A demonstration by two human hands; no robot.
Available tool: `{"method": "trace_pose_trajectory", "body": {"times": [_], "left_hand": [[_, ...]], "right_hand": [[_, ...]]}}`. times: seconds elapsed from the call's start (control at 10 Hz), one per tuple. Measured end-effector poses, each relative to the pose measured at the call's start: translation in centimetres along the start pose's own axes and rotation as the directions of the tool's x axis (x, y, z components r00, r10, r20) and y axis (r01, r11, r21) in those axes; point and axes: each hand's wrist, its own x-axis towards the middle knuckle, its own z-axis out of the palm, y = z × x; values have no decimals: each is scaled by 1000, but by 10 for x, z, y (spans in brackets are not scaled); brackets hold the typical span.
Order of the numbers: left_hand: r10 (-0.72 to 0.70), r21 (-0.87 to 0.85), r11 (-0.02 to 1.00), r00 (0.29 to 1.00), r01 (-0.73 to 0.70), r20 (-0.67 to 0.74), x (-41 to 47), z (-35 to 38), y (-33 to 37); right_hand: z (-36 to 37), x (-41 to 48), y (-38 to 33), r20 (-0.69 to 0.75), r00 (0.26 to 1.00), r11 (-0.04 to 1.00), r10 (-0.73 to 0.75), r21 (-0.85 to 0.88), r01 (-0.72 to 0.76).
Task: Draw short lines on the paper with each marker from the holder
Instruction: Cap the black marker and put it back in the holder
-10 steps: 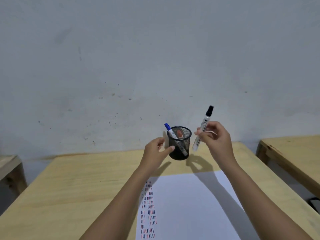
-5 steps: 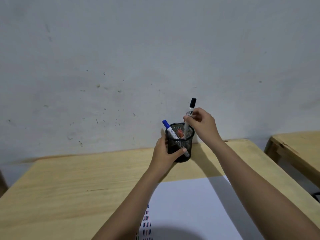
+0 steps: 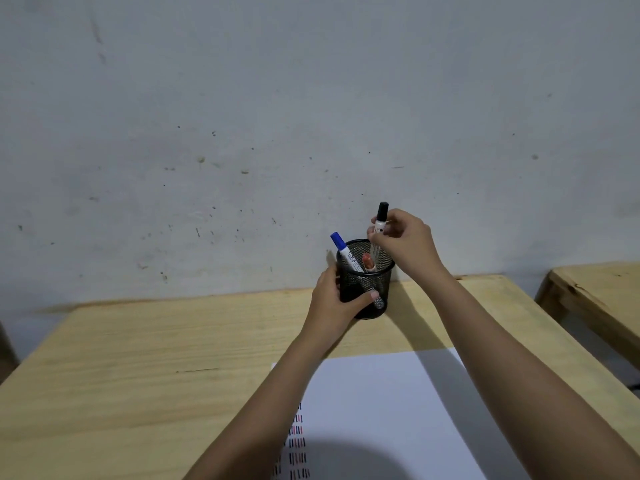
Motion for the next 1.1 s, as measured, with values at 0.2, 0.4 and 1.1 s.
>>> {"method": "trace_pose_trajectory", "body": {"times": [0.2,0.4,1.1], "left_hand": [[2,-9,1000,1000,-2,2,0,0,0],[-7,5,1000,1000,7,0,1,0,-2],[-93,190,978,996,90,8,-18,-21,25]], "right_hand": [[0,3,-3,-1,1000,999,8,-51,-8],[-1,-1,-4,21,1000,997,-15,-77,17],[-28,-33,-30,-56,998,996,30,-83,-35]]}}
